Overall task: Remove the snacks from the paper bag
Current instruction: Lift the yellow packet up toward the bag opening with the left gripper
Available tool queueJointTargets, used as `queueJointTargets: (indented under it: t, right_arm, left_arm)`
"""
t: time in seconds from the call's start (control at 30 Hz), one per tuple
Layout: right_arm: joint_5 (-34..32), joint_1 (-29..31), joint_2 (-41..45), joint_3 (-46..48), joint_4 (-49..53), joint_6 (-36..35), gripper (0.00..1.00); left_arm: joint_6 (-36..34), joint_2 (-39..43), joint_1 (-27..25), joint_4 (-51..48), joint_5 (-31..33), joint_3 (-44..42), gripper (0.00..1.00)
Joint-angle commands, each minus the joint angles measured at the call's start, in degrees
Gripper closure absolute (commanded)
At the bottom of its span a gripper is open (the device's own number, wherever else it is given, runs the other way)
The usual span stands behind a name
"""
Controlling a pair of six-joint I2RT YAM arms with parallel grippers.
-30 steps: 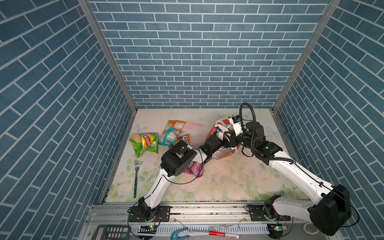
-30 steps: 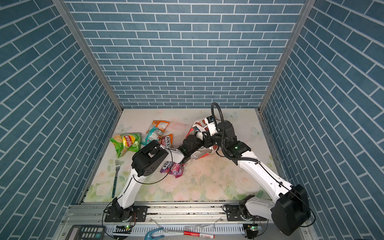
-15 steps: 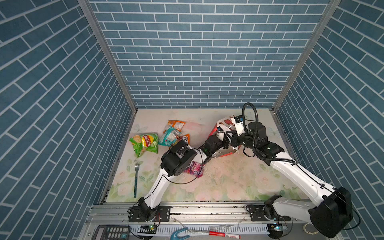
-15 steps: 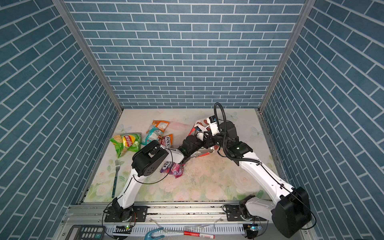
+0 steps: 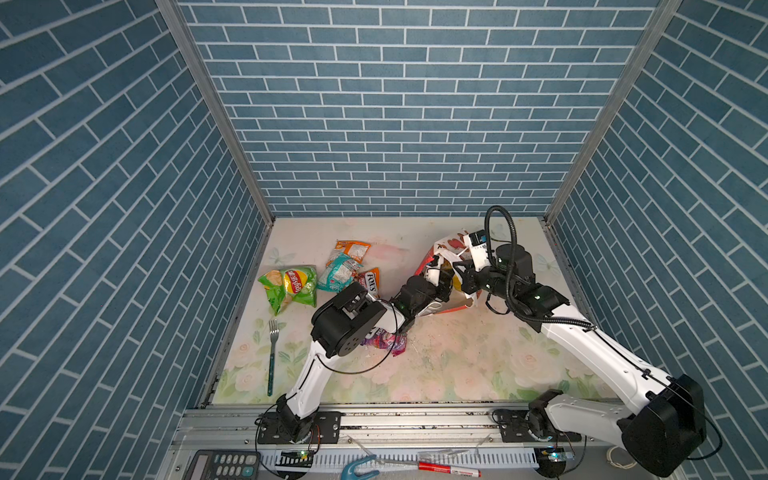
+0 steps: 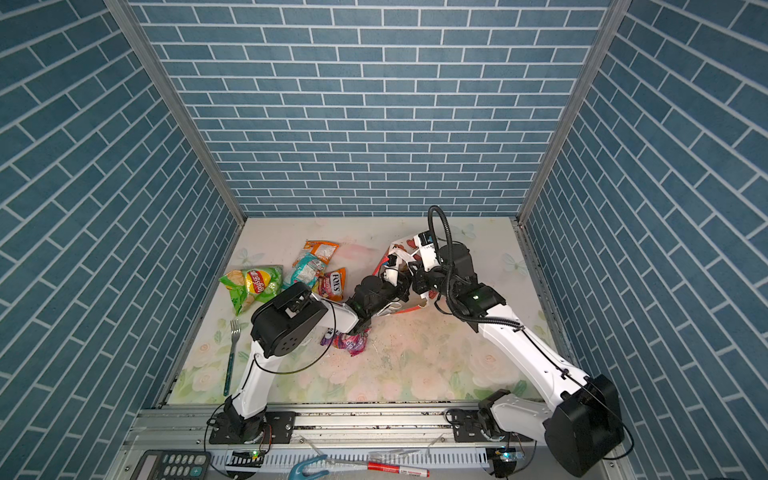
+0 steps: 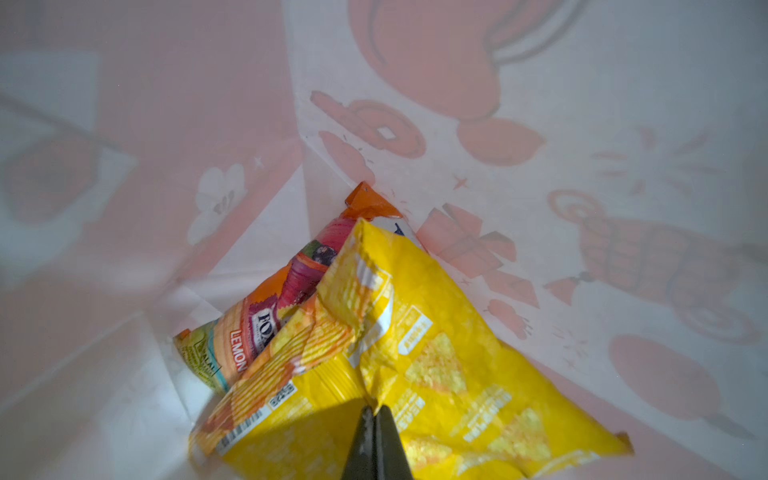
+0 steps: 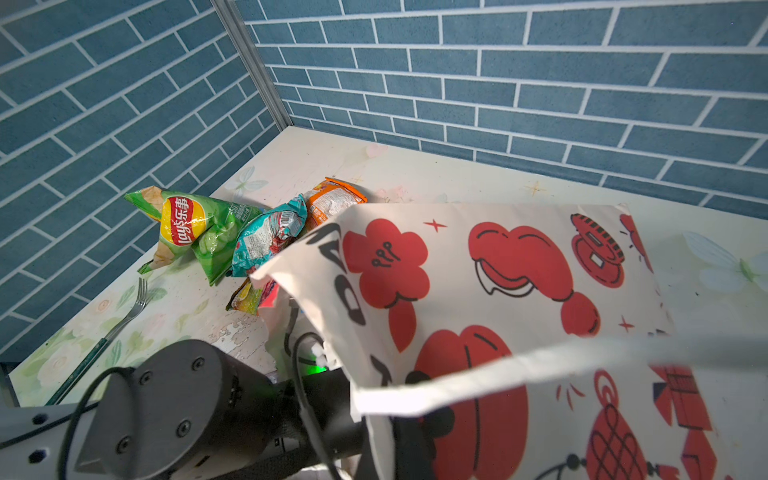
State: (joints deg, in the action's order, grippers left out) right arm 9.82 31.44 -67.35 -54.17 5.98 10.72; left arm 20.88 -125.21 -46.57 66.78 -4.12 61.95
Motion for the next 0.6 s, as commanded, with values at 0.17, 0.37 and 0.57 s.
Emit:
queueJointTargets:
  t: [0.17,0.37,0.57]
  right_arm:
    - [-4.5,-0.4,2.7,1.1,-0.9,1.8,1.0]
    - [-5.6,-0.4,3.1,1.5,-0.8,2.2,1.0]
    - [-6.2,-0.3,2.8,1.5,-1.2,2.9,1.0]
  left_arm:
    - [0.6,3.9,0.9,3.1,0.8,-3.4,1.0]
    - [1.3,4.7,1.1,3.4,0.8,-4.4,1.0]
    - [2.7,5.0,1.5,5.1,0.1,-5.6,1.0]
